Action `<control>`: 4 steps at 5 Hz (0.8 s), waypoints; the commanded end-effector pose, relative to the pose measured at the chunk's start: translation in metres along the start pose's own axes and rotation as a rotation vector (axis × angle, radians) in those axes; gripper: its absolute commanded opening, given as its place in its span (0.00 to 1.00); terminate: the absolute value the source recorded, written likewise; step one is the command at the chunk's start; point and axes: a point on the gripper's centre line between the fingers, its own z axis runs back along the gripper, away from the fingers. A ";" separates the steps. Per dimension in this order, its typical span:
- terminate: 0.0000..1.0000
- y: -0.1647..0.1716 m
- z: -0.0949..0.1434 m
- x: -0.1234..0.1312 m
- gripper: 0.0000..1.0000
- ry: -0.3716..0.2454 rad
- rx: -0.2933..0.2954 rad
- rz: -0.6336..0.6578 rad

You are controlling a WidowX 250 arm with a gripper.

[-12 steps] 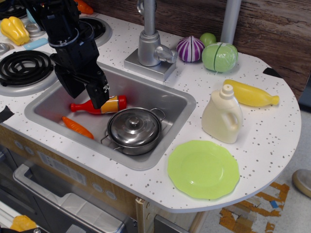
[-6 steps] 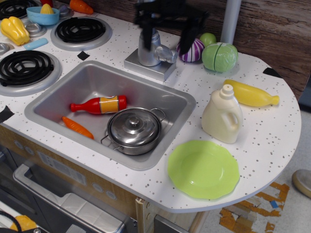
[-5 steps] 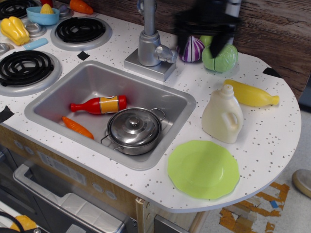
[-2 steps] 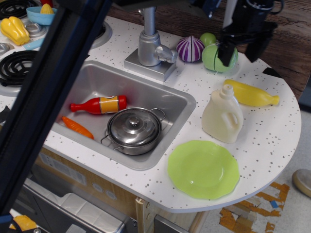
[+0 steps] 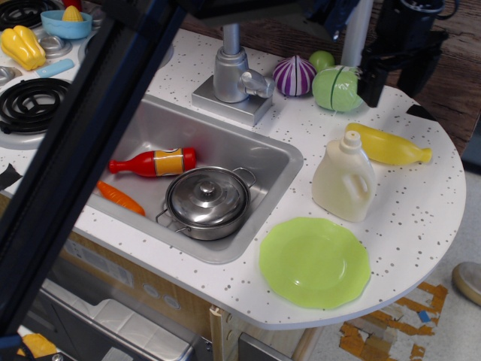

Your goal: Put banana on plate

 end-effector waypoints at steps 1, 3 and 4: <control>0.00 -0.004 0.021 -0.014 1.00 -0.010 -0.092 0.096; 0.00 0.012 -0.015 -0.027 1.00 -0.049 -0.147 0.125; 0.00 0.008 -0.015 -0.017 0.00 -0.025 -0.147 0.105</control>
